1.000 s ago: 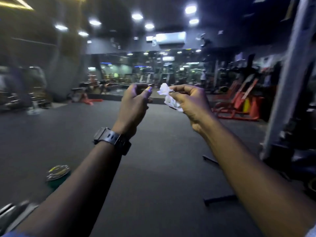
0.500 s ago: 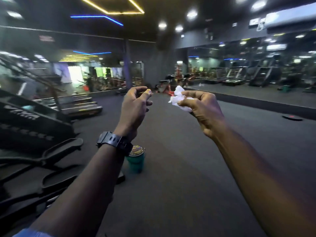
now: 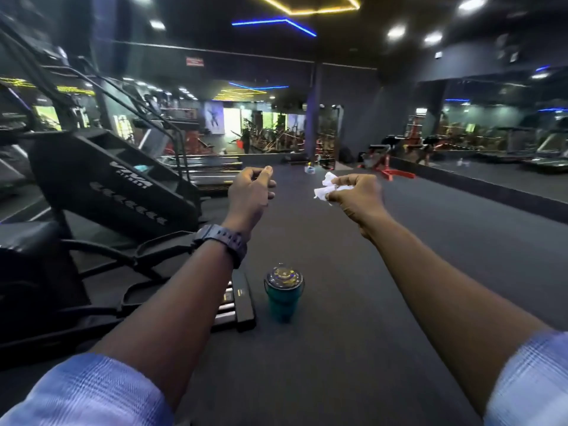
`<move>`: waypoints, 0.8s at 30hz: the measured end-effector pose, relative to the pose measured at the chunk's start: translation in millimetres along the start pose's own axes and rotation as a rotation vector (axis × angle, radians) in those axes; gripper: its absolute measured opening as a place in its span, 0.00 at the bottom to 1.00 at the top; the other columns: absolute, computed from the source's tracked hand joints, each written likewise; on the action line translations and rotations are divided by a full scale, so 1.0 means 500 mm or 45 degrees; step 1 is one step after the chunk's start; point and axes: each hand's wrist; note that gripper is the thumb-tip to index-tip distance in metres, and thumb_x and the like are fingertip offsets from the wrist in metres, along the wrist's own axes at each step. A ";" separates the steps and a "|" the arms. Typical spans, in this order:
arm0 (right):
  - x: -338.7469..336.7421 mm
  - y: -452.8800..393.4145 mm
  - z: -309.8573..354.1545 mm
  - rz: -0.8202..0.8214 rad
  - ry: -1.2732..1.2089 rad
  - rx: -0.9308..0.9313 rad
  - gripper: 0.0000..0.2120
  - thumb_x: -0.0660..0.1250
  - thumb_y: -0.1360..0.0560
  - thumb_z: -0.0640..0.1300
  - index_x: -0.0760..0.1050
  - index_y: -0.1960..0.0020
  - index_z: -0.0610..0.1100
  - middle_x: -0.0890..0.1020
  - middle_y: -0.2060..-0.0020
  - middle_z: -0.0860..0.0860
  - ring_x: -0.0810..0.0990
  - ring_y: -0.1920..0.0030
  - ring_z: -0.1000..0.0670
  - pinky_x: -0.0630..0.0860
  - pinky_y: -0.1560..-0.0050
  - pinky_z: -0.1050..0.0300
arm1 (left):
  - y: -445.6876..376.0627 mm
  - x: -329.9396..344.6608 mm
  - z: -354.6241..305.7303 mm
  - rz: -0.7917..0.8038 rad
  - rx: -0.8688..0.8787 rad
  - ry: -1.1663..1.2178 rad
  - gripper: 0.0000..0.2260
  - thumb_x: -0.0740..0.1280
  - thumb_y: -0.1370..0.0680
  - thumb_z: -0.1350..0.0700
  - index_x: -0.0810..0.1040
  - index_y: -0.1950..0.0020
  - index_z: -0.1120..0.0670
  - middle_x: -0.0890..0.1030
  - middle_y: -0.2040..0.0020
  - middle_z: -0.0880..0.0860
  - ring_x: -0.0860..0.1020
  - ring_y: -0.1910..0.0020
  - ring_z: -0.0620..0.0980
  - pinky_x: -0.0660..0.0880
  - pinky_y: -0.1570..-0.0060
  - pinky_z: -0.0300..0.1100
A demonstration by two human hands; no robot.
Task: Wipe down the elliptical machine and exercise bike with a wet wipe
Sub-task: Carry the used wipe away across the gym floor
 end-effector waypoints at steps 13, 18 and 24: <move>0.146 -0.428 -0.259 0.102 -0.023 0.099 0.10 0.75 0.42 0.45 0.82 0.61 0.52 0.86 0.59 0.54 0.85 0.56 0.52 0.83 0.50 0.51 | -0.392 0.234 0.273 -0.030 -0.180 0.024 0.13 0.61 0.15 0.49 0.75 0.56 0.52 0.80 0.61 0.53 0.75 0.69 0.47 0.70 0.70 0.37; 0.232 -0.565 -0.446 0.218 -0.037 0.196 0.12 0.75 0.41 0.43 0.84 0.57 0.50 0.85 0.59 0.53 0.84 0.57 0.53 0.83 0.50 0.52 | -0.488 0.341 0.453 -0.031 -0.332 0.014 0.12 0.60 0.14 0.49 0.74 0.56 0.52 0.78 0.62 0.51 0.74 0.69 0.46 0.68 0.71 0.36; 0.312 -0.707 -0.681 0.379 0.015 0.424 0.10 0.76 0.41 0.42 0.82 0.61 0.52 0.85 0.57 0.51 0.85 0.55 0.50 0.83 0.49 0.48 | -0.591 0.420 0.670 -0.066 -0.545 -0.128 0.13 0.60 0.15 0.47 0.76 0.55 0.51 0.80 0.59 0.51 0.76 0.65 0.46 0.70 0.68 0.37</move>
Point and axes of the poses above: each hand's wrist, its own y-axis away from the middle knuckle, its own x-axis out of the palm, z = x × y
